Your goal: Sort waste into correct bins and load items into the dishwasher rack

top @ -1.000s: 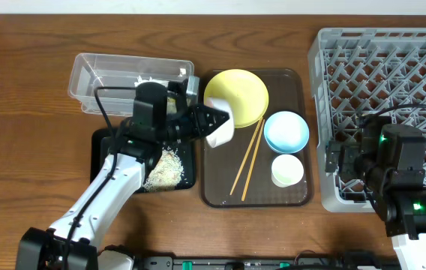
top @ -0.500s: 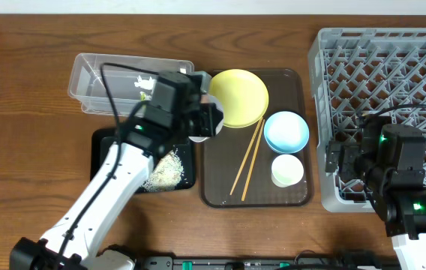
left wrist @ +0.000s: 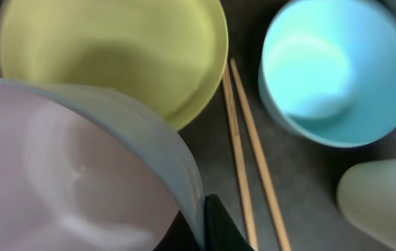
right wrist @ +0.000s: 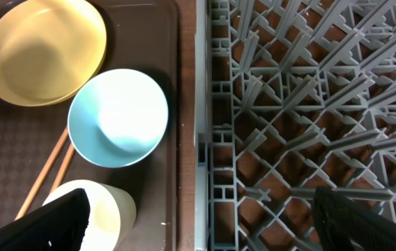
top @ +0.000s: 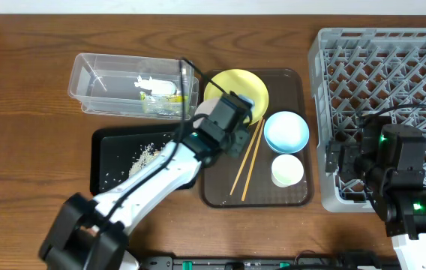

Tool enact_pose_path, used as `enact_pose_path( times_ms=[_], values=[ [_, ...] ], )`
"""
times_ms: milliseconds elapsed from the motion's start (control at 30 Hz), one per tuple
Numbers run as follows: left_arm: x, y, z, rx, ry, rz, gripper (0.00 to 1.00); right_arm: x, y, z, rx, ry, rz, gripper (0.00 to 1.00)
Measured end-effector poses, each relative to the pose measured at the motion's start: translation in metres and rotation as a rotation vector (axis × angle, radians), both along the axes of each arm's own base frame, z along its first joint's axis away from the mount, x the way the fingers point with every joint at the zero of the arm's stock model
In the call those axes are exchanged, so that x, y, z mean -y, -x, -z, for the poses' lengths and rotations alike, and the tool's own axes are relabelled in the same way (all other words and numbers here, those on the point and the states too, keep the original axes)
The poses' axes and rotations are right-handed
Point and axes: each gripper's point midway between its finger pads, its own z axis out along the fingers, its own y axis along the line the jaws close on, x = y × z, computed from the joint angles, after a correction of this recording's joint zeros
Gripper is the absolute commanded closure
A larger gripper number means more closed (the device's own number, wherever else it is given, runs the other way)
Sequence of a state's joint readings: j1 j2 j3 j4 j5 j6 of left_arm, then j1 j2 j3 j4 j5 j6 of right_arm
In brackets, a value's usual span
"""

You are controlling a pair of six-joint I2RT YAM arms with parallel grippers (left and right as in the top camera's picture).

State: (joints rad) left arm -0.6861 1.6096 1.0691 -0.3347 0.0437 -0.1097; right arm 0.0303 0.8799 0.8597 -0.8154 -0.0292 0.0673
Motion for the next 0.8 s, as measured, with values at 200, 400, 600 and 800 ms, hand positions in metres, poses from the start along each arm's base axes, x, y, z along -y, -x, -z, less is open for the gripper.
enact_pose_path(
  times_ms=[200, 400, 600, 800],
  values=[
    [0.008, 0.016, 0.037, -0.075, -0.078, 0.048, 0.94, 0.0, 0.0, 0.0, 0.0, 0.0, 0.0, 0.01],
    [0.022, 0.037, 0.055, -0.115, -0.119, 0.11, 0.86, 0.0, 0.0, 0.0, 0.0, 0.0, 0.0, 0.01],
    [0.018, 0.044, 0.063, -0.144, -0.152, 0.122, 0.69, 0.0, 0.0, 0.0, 0.0, 0.0, 0.0, 0.01],
    [0.017, 0.045, 0.062, -0.149, -0.157, 0.122, 0.64, 0.0, 0.001, 0.0, -0.003, 0.0, 0.0, 0.01]
  ],
)
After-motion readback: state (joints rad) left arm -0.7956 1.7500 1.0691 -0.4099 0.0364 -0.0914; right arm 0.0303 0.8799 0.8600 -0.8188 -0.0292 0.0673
